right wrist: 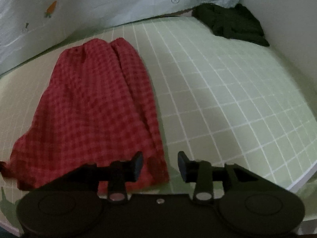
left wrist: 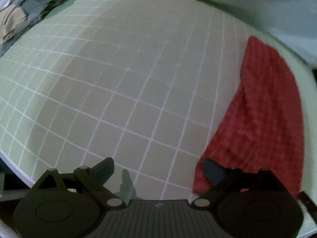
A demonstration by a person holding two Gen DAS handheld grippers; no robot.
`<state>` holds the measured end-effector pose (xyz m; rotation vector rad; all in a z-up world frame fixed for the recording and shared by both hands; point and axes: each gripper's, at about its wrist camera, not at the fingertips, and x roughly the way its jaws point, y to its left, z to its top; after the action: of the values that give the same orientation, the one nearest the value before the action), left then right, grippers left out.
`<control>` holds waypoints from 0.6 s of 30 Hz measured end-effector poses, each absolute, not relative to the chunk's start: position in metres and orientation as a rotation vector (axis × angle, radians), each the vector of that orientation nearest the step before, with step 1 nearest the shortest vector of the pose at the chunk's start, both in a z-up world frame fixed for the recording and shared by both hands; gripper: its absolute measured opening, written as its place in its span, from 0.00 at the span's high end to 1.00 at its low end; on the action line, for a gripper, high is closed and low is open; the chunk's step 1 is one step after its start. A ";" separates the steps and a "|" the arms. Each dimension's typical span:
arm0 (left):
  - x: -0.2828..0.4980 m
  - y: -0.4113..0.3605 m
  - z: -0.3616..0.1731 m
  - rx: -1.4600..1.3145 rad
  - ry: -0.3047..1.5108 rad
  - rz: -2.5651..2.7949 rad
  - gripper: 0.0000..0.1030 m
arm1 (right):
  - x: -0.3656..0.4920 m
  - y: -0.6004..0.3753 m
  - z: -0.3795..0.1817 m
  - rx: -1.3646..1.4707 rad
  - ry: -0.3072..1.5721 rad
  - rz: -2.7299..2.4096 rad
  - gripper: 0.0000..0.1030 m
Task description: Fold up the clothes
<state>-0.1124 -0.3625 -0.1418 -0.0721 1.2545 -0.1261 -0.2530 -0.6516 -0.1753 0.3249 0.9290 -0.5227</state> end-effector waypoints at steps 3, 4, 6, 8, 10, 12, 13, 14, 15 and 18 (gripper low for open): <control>-0.109 -0.355 -0.129 -0.106 1.199 -0.113 0.07 | -0.246 -0.654 -0.172 0.332 0.910 -0.525 0.58; -0.107 -0.354 -0.127 -0.102 1.189 -0.105 0.07 | -0.243 -0.655 -0.172 0.331 0.905 -0.526 0.55; -0.102 -0.357 -0.128 -0.084 1.185 -0.088 0.07 | -0.236 -0.655 -0.171 0.329 0.894 -0.529 0.49; -0.097 -0.362 -0.129 -0.080 1.188 -0.086 0.07 | -0.227 -0.657 -0.170 0.321 0.889 -0.520 0.45; -0.095 -0.367 -0.130 -0.077 1.189 -0.090 0.07 | -0.219 -0.657 -0.169 0.302 0.883 -0.507 0.28; -0.091 -0.370 -0.131 -0.064 1.187 -0.094 0.07 | -0.213 -0.655 -0.166 0.269 0.868 -0.491 0.06; -0.088 -0.372 -0.132 -0.060 1.186 -0.097 0.07 | -0.209 -0.655 -0.164 0.255 0.857 -0.483 0.01; -0.085 -0.375 -0.132 -0.057 1.184 -0.101 0.07 | -0.205 -0.655 -0.163 0.240 0.845 -0.476 0.01; -0.081 -0.378 -0.132 -0.055 1.183 -0.105 0.07 | -0.201 -0.655 -0.161 0.226 0.834 -0.468 0.00; -0.065 -0.389 -0.132 -0.043 1.181 -0.120 0.07 | -0.187 -0.659 -0.158 0.213 0.810 -0.452 0.00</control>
<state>-0.0652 -0.3888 -0.1318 -0.0429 1.1809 -0.1199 -0.1872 -0.6591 -0.1579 0.2126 0.8100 -0.4518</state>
